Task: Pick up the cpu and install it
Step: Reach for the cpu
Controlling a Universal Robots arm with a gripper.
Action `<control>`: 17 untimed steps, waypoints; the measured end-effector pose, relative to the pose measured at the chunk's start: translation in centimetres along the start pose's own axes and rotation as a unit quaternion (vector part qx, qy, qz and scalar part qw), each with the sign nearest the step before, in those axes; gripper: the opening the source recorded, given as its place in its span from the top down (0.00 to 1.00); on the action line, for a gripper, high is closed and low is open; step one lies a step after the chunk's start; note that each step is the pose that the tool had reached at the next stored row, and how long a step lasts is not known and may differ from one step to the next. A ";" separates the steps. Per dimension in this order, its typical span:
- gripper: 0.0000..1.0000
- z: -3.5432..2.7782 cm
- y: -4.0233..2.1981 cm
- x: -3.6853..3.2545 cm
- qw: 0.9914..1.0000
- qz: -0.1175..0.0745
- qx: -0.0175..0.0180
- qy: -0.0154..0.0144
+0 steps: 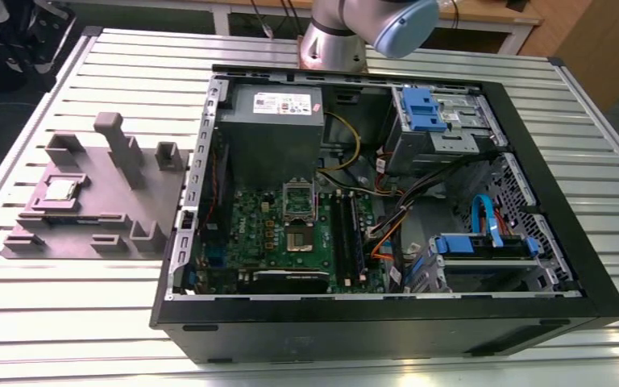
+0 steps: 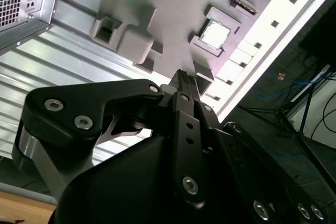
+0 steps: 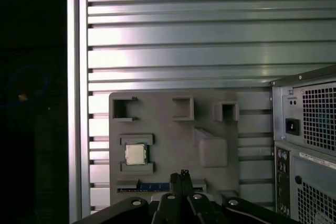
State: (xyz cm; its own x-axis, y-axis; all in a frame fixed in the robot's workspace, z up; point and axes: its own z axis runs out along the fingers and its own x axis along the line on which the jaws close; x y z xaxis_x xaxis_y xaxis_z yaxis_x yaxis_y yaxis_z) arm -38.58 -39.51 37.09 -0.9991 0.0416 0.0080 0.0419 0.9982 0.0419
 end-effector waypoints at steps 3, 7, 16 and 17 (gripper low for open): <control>0.90 0.04 -0.02 0.71 1.000 0.000 0.000 0.000; 0.90 0.09 -0.03 1.70 1.000 -0.001 0.000 0.000; 0.90 0.24 -0.02 4.16 1.000 -0.001 0.000 0.000; 0.90 0.26 -0.01 4.49 1.000 -0.001 0.000 0.000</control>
State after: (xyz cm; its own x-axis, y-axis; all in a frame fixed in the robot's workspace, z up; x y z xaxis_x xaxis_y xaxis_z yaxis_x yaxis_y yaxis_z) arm -43.07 -39.32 36.86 -0.9992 0.0387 0.0080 0.0390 0.9984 0.0419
